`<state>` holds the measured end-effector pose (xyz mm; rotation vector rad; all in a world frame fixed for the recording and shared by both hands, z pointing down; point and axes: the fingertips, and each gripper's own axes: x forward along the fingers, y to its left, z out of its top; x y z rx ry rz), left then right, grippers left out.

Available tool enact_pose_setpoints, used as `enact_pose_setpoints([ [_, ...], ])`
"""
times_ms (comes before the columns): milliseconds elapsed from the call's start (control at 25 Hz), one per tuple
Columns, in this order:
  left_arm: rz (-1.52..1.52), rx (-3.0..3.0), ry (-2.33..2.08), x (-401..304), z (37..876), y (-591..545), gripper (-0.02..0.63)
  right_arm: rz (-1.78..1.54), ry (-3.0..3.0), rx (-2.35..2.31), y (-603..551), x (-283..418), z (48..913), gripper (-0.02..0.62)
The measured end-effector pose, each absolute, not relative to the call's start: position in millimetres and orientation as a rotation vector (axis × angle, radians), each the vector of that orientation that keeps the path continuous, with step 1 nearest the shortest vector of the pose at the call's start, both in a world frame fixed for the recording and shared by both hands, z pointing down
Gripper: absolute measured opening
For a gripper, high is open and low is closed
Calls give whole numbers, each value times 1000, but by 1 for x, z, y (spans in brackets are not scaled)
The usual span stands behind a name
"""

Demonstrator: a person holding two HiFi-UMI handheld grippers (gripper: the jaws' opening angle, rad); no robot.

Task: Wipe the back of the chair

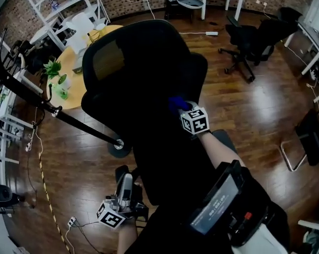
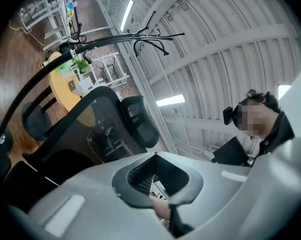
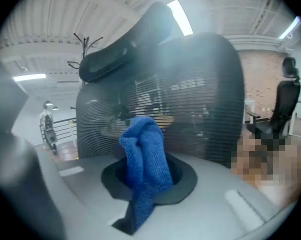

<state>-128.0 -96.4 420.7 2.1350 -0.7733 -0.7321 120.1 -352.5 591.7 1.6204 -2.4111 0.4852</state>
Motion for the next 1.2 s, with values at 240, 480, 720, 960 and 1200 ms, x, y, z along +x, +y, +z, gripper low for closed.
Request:
enact_pose_setpoints([
  [240,-716,2145,-702,-116,419,-99,6,552,-2153,2029,-333,240,582,32],
  [480,-743,2137,-705,-125,417,-95,6,562,-2052,2179,-317,260,578,34],
  [720,-753,2086,-819,-155,425,-77,6,655,-2068,2121,-333,205,609,32],
  [960,-789,2009,-992,-202,440,-50,6,762,-2054,2312,-334,161,619,32],
  [1200,-820,1961,-1090,-236,444,-32,6,831,-2206,2065,-324,49,647,34],
])
